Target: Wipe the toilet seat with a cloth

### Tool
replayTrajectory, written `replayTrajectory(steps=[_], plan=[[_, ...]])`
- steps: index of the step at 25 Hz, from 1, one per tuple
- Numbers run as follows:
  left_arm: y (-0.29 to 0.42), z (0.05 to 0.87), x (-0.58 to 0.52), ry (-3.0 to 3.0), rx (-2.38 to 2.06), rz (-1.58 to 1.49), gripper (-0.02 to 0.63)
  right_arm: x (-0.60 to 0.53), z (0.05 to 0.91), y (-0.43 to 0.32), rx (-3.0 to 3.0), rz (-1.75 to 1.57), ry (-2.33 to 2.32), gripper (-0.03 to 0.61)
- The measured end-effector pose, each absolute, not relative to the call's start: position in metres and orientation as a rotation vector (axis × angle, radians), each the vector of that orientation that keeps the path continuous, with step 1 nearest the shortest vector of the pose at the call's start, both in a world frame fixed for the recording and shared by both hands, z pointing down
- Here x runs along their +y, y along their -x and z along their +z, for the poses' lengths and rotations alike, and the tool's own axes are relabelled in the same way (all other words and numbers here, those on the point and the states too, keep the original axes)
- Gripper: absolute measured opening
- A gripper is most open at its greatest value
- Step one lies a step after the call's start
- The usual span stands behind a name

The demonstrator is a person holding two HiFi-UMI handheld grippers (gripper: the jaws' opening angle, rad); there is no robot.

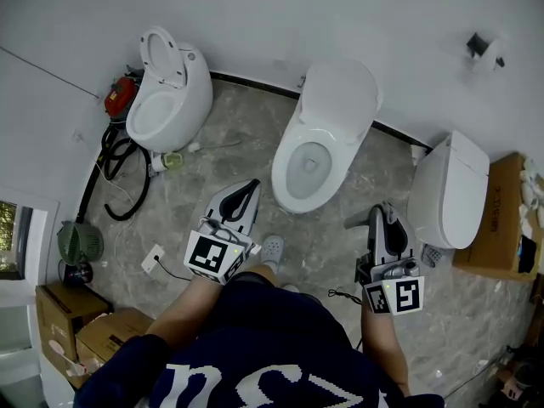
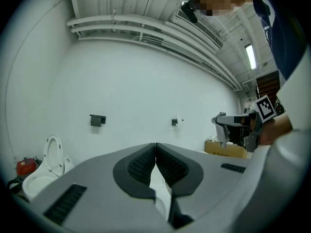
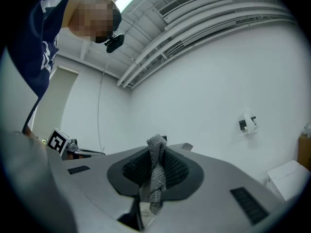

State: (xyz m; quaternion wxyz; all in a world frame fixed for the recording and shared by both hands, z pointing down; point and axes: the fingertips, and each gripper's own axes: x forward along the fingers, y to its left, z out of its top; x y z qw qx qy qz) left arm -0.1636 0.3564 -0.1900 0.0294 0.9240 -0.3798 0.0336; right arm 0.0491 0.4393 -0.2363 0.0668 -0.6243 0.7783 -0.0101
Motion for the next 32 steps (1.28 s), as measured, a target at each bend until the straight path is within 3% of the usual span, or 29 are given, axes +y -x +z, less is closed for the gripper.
replayTrajectory(steps=[12, 23, 32], plan=[[0.12, -0.167, 0.207, -2.868, -1.077, 0.155, 0.02, 0.309, -0.22, -0.087, 2.348, -0.082, 1.972, 0.069], [0.052, -0.117, 0.096, -2.645, -1.321, 0.121, 0.02, 0.163, -0.18, -0.171, 2.506, -0.13, 1.819, 0.069], [0.016, -0.052, 0.011, -2.572, -1.44, 0.152, 0.02, 0.059, -0.087, -0.204, 2.599, -0.258, 1.753, 0.069]])
